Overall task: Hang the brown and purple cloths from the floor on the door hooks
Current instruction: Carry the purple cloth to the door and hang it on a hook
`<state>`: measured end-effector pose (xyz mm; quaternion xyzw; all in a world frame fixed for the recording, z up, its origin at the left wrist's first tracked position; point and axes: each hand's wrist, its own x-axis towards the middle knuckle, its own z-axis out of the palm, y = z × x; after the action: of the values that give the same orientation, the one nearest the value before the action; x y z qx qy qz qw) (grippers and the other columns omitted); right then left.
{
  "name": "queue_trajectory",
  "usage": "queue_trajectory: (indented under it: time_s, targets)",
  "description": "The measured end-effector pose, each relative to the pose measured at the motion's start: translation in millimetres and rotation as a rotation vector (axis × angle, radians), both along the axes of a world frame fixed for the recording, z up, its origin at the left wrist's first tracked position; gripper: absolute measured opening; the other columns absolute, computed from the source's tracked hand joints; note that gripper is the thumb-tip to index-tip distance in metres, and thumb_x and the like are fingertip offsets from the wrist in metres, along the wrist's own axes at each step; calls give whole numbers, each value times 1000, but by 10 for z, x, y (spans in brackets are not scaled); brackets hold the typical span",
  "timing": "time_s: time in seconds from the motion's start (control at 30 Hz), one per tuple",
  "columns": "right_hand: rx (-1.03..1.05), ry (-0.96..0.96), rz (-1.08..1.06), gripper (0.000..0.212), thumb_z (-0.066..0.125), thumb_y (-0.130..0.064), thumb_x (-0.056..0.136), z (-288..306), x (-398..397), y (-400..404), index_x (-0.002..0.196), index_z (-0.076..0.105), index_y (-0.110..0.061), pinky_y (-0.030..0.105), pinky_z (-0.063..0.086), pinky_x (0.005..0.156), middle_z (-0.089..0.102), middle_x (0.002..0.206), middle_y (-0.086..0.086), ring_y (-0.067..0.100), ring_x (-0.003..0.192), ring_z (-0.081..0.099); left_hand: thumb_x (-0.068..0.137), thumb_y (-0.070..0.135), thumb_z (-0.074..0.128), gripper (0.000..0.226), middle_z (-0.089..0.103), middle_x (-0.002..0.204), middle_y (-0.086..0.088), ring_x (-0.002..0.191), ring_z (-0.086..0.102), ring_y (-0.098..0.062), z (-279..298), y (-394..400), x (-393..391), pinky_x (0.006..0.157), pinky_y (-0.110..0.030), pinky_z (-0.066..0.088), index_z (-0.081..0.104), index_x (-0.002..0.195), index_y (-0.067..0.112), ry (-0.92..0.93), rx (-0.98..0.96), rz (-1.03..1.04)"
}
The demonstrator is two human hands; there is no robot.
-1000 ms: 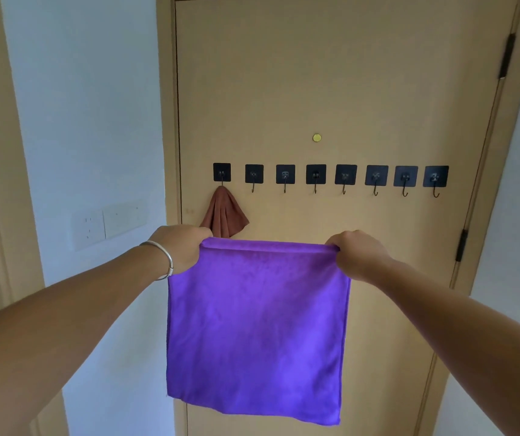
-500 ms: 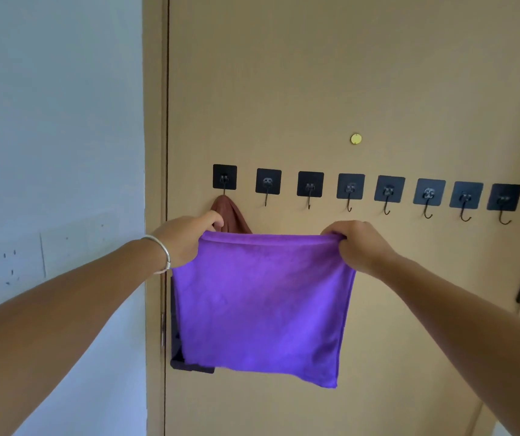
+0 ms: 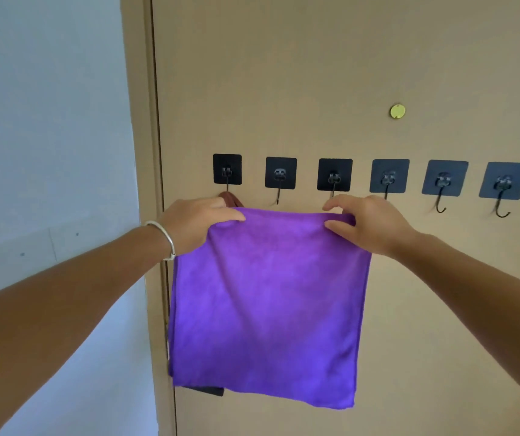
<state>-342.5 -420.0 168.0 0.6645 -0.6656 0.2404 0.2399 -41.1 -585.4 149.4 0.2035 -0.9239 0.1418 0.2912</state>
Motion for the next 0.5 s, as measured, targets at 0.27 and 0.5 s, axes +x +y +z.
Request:
queue_trajectory:
  time_s: [0.27,0.5]
  targets:
    - [65,305,220,51,46,5,85,167,-161,-436,120,57,-31,31,45,70,60,120,-8,27,93,60,82,-7,43,76,48,101,4,92,56,-25,255,-285,-249,68,-37,48,44,141,40,45,-58,109]
    - [1,315,50,51,43,4,86,299,-344,-677,116,65,-31,30,38,67,55,117,-2,29,92,59,70,-12,52,74,41,142,-8,79,63,-31,333,-461,-184,50,-24,39,48,131,30,-141,-410,0]
